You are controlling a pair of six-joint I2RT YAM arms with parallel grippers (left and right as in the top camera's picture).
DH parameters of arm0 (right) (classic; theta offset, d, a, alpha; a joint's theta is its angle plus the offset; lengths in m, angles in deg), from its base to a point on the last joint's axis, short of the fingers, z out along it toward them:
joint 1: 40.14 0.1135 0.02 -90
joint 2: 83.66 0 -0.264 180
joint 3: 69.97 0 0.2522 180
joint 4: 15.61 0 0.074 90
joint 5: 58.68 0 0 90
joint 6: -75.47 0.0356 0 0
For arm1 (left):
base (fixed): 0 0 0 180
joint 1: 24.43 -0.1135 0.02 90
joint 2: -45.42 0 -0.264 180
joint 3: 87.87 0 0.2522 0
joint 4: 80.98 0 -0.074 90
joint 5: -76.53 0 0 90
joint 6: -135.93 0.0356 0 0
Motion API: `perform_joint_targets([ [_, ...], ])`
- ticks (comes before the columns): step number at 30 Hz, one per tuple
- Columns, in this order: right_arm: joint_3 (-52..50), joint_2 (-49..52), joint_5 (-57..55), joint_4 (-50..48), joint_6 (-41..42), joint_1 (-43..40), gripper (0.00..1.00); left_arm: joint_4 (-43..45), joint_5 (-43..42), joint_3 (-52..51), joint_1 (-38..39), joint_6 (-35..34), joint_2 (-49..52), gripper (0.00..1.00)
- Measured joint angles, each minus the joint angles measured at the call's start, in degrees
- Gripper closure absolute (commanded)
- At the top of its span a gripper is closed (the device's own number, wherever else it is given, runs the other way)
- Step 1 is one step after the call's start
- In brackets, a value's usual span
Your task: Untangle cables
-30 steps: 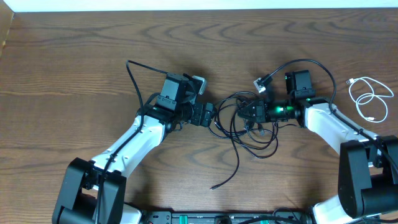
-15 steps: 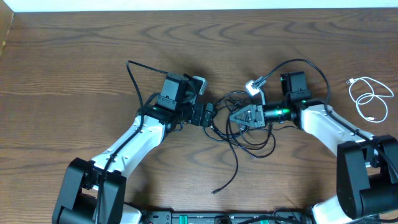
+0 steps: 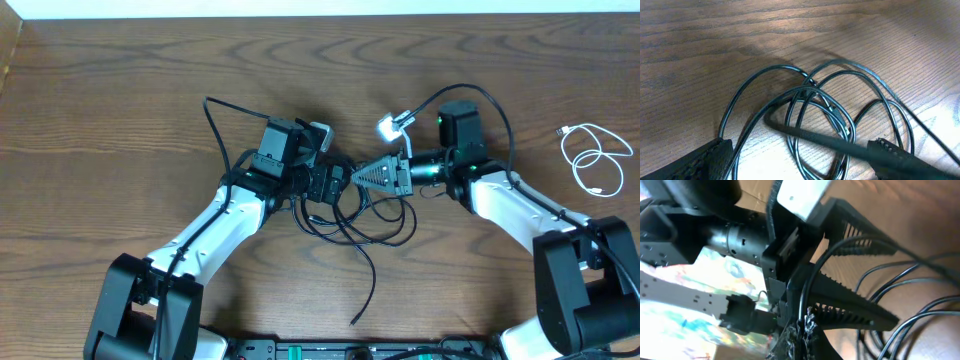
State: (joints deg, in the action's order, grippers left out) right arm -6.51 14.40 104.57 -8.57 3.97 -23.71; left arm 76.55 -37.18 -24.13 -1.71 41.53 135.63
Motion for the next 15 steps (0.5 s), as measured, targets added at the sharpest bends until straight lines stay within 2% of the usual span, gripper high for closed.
perform_joint_targets([
  [6, 0.0, 0.0, -2.4, 1.3, 2.7, 4.0, 0.97, -0.1, 0.5, 0.0, -0.4, 0.2, 0.0, 0.09],
  [9, 0.0, 0.0, -3.5, 1.4, 3.5, 4.6, 0.86, -0.1, 1.0, 0.0, -0.7, 0.2, 0.0, 0.09],
  [15, 0.0, 0.0, -3.7, 1.7, 4.0, 4.9, 0.78, 0.0, 1.3, 0.0, -0.7, 0.2, 0.0, 0.09],
])
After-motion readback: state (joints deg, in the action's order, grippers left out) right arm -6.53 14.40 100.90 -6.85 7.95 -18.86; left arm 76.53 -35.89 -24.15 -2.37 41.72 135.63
